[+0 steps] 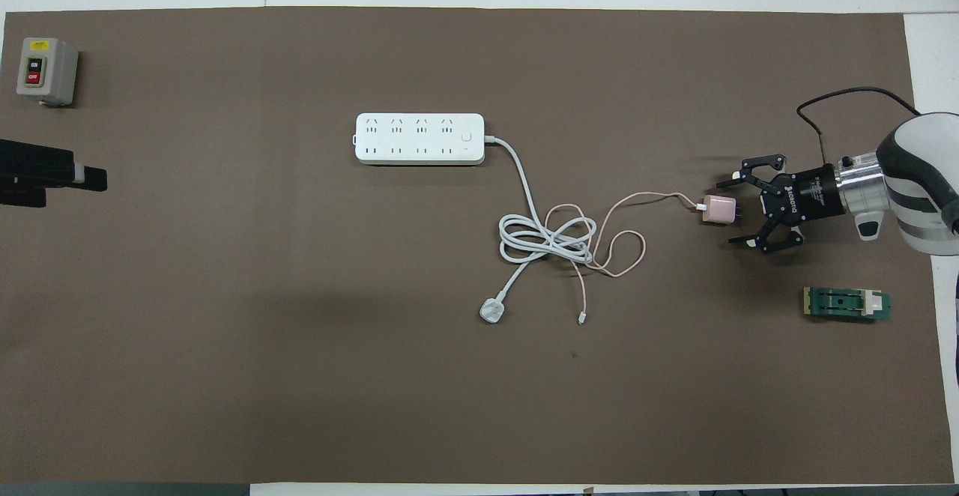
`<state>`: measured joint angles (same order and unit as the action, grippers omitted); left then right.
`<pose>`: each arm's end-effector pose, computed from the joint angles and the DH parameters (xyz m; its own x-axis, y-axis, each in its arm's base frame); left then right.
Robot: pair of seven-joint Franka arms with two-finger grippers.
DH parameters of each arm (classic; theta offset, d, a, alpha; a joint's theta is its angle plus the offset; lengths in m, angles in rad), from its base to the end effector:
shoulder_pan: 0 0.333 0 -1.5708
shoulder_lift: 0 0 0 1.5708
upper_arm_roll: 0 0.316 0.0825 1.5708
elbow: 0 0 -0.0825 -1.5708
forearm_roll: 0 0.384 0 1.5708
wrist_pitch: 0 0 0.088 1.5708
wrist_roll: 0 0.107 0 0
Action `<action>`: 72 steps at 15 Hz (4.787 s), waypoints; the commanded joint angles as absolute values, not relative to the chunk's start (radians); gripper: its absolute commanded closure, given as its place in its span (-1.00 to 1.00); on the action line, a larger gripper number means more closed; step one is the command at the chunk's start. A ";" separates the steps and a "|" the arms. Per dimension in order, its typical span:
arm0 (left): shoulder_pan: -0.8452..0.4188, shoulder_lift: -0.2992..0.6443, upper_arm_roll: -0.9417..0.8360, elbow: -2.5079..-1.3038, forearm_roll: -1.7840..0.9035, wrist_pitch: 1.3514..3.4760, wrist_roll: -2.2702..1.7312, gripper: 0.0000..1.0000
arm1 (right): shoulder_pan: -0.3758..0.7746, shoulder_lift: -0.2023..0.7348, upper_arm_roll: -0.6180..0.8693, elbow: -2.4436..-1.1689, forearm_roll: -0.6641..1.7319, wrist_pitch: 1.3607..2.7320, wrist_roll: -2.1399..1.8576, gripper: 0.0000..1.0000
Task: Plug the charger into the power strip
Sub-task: 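Reach the right gripper down and grasp the pink charger plug, then lift the charger with the right gripper while the left gripper reaches the strip, then carry the pink charger with the right gripper toward the left gripper, then close the left gripper on the charger while the right gripper holds it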
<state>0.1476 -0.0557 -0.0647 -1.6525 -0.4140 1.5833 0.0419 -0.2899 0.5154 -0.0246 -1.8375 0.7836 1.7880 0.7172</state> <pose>0.5394 0.0011 0.6261 0.9988 0.0496 0.0021 0.0447 -0.9158 0.3991 0.5824 -0.1252 0.2347 0.0825 -0.6458 -0.7591 -0.9905 -0.1370 0.0089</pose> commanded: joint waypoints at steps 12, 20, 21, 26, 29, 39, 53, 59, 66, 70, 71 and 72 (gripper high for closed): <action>0.028 0.107 -0.077 -1.864 -1.389 1.842 0.323 -1.00 | -0.290 0.509 -0.015 -1.832 0.810 1.802 0.646 1.00; 0.015 0.356 -0.078 -1.856 -1.591 1.654 0.683 -1.00 | -0.212 0.477 -0.012 -1.675 0.796 1.686 0.873 1.00; 0.006 0.357 -0.078 -1.858 -1.592 1.648 0.681 -1.00 | -0.200 0.473 -0.006 -1.657 0.796 1.681 0.906 1.00; -0.009 0.345 -0.075 -1.888 -1.582 1.600 0.565 -1.00 | -0.048 0.468 -0.002 -1.560 0.830 1.706 1.116 1.00; -0.015 0.345 -0.075 -1.890 -1.580 1.594 0.574 -1.00 | 0.029 0.466 -0.003 -1.537 0.882 1.756 1.196 1.00; -0.037 0.348 -0.078 -1.876 -1.589 1.637 0.574 -1.00 | 0.346 0.472 -0.002 -1.442 0.911 2.028 1.491 1.00; 0.029 0.396 -0.075 -1.737 -1.585 1.654 0.508 -1.00 | 0.477 0.500 0.000 -1.385 0.914 2.177 1.628 1.00; -0.001 0.416 -0.077 -1.704 -1.591 1.701 0.474 -1.00 | 0.474 0.499 0.002 -1.385 0.916 2.157 1.600 1.00; -0.054 0.420 -0.077 -1.704 -1.592 1.767 0.479 -1.00 | 0.459 0.499 0.008 -1.385 0.922 2.135 1.598 1.00; -0.095 0.413 -0.078 -1.744 -1.595 1.781 0.506 -1.00 | 0.459 0.495 0.006 -1.385 0.966 2.123 1.577 1.00; -0.097 0.410 -0.078 -1.755 -1.595 1.781 0.520 -1.00 | 0.460 0.495 0.006 -1.385 0.966 2.123 1.577 1.00; -0.097 0.405 -0.078 -1.773 -1.595 1.781 0.529 -1.00 | 0.460 0.495 0.006 -1.385 0.966 2.123 1.577 1.00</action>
<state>-0.0843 0.4140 -0.0874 -1.7387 -1.5746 1.7669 0.4957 0.4721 0.4828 0.0012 -1.4106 0.9383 2.1448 1.6043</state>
